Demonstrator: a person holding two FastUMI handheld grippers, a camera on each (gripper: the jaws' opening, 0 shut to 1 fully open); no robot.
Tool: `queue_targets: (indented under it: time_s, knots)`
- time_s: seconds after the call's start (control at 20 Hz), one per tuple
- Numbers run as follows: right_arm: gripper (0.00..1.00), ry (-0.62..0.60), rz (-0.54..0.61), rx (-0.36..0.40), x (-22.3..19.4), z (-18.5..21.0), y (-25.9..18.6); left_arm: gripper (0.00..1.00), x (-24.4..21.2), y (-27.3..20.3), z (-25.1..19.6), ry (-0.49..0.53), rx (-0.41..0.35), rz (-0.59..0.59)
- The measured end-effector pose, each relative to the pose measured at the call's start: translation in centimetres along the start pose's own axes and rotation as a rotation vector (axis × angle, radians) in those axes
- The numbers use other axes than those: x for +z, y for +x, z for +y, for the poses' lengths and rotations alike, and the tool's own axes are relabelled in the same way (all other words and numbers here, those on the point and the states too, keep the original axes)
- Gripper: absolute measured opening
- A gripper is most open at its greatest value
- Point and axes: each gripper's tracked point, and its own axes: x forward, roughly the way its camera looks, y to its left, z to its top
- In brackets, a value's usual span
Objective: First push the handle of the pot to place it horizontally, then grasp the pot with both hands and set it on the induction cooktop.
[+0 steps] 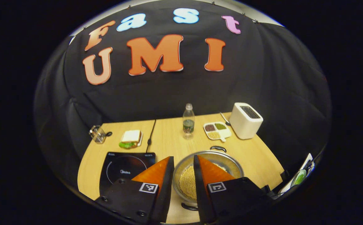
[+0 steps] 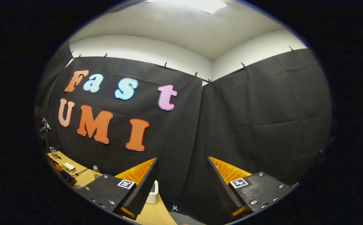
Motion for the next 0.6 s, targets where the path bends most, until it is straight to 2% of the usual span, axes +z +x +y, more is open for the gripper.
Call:
queue_targets:
  time_s: [0.1,0.15,0.2,0.3,0.4,0.45,0.6]
  knots:
    - [0.95,0.008,0.015,0.014,-0.9,-0.3,0.3,0.41,-3.8,0.7,-1.0,-0.003,-0.008,0.118]
    - [0.95,0.012,0.02,0.022,-1.3,-0.2,0.4,0.31,-5.5,0.4,-1.1,-0.008,0.004,0.175]
    - [0.95,0.015,0.024,0.028,-1.6,-0.1,0.6,0.08,-7.1,0.3,-1.4,-0.014,0.005,0.228]
    - [0.95,0.02,0.031,0.039,-2.3,-0.3,0.8,0.13,-9.3,-0.1,-2.3,-0.053,-0.007,0.322]
    - [0.95,0.032,0.044,0.047,-3.1,-0.2,1.0,0.08,-12.2,0.4,-3.0,-0.127,-0.032,0.411]
    - [0.93,0.038,0.054,0.055,-3.6,-0.1,1.0,0.08,-13.6,0.2,-3.8,-0.168,-0.044,0.452]
    - [0.95,0.039,0.074,0.076,-4.9,0.4,1.2,0.09,-15.5,-0.9,-3.8,-0.228,-0.043,0.539]
